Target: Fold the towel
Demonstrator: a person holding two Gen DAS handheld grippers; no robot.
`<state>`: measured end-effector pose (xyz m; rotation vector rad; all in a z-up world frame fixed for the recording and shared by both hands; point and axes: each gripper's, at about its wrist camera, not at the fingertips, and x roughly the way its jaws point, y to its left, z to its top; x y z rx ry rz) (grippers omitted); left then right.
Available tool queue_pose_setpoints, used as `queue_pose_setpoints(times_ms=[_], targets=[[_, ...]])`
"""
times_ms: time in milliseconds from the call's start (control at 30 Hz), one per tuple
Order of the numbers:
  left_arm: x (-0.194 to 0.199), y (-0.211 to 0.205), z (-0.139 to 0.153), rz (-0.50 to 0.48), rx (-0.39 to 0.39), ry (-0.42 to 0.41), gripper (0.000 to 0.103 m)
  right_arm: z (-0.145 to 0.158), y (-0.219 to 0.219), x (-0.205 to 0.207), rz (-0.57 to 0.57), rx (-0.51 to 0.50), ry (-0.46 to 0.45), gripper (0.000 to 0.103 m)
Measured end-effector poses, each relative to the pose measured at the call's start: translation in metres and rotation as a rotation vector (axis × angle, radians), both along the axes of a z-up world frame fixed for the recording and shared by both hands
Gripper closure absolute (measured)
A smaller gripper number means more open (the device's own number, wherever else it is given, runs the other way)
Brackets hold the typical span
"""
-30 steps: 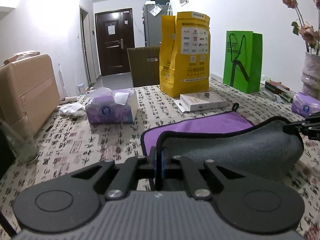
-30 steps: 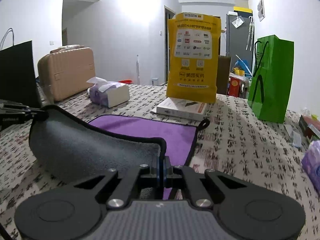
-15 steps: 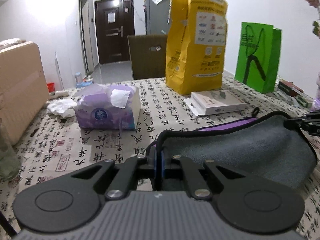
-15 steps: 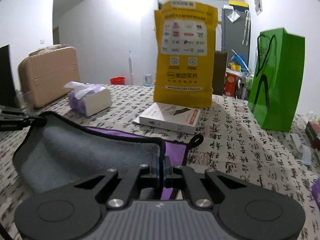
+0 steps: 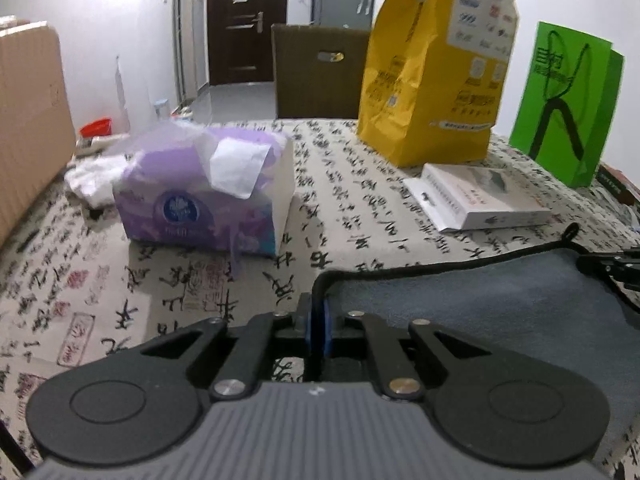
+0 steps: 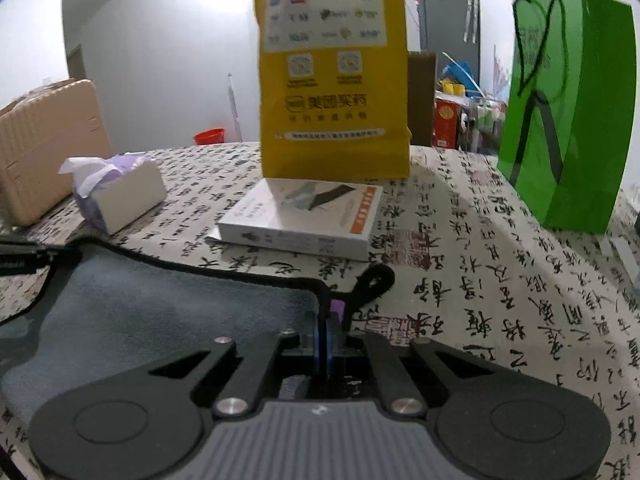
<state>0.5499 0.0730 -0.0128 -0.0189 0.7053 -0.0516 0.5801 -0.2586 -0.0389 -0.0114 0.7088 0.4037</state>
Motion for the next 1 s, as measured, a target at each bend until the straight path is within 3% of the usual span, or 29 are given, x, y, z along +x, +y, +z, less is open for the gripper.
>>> queue_pose_setpoints(times_ms=[133, 200, 267, 333, 533, 633, 667, 700, 1000], targets=[[-0.001, 0.003, -0.002, -0.005, -0.003, 0.002, 0.088, -0.001, -0.002, 0.002, -0.006, -0.004, 0.008, 0.092], [-0.003, 0.004, 0.002, 0.003, -0.001, 0.007, 0.067, 0.002, -0.004, 0.002, -0.015, -0.007, 0.003, 0.082], [-0.008, 0.005, 0.007, 0.011, 0.002, -0.004, 0.059, 0.005, -0.007, 0.000, -0.023, -0.007, -0.002, 0.080], [-0.014, 0.006, 0.014, 0.007, 0.003, -0.006, 0.057, 0.009, -0.012, -0.002, -0.036, 0.002, -0.006, 0.074], [-0.041, -0.002, 0.036, -0.008, 0.022, -0.016, 0.025, 0.026, -0.017, -0.019, -0.046, -0.017, -0.021, 0.045], [-0.061, -0.006, 0.046, -0.006, 0.013, -0.043, 0.022, 0.036, -0.016, -0.034, -0.042, -0.027, -0.045, 0.028], [-0.068, -0.007, 0.050, -0.003, 0.008, -0.048, 0.018, 0.040, -0.017, -0.041, -0.046, -0.029, -0.061, 0.016], [-0.076, -0.008, 0.054, 0.005, 0.005, -0.057, 0.015, 0.043, -0.016, -0.047, -0.056, -0.034, -0.077, 0.012], [-0.149, -0.020, 0.084, 0.023, 0.032, -0.170, 0.000, 0.069, -0.009, -0.113, -0.063, -0.113, -0.173, 0.000]])
